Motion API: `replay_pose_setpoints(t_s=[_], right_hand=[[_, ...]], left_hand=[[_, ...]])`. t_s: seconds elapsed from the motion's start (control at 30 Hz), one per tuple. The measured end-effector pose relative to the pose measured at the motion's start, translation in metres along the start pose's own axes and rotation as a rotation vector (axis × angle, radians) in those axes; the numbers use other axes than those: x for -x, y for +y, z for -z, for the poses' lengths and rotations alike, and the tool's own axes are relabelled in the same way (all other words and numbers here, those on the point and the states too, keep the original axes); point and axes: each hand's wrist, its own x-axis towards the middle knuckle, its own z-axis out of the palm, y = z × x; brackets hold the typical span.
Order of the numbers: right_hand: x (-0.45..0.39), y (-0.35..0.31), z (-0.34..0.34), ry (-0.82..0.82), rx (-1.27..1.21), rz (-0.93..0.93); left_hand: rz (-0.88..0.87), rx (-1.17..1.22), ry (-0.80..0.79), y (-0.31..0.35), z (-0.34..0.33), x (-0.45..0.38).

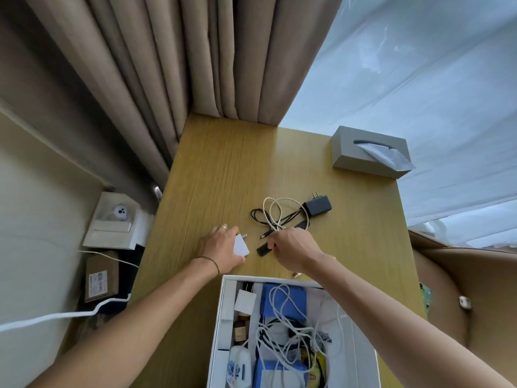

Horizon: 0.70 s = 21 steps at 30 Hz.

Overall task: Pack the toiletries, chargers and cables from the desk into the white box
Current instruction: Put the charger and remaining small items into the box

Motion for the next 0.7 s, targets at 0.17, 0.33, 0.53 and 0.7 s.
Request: replay_pose_setpoints(t_s=[0.17,0.33,0.53,0.7], right_hand=[[-0.022,-0.003,-0.01,-0.044,0.131,0.073],[-0.032,-0.004,-0.017,-0.069,0.351,0.19],[-0.045,-0.012,-0.027,-0.072,0.568,0.368],[-0.058,-0.017,-0.027,-0.118,0.548,0.336]], left_hand=[[0.044,0.144,0.065,-0.007,0.008,0.002],[0.163,0.603,0.061,-0.022,0.027,0.02],[0.21,1.09,-0.009,-0.02,0.048,0.051],[0.262,1.305,-0.125,-0.012,0.063,0.07]])
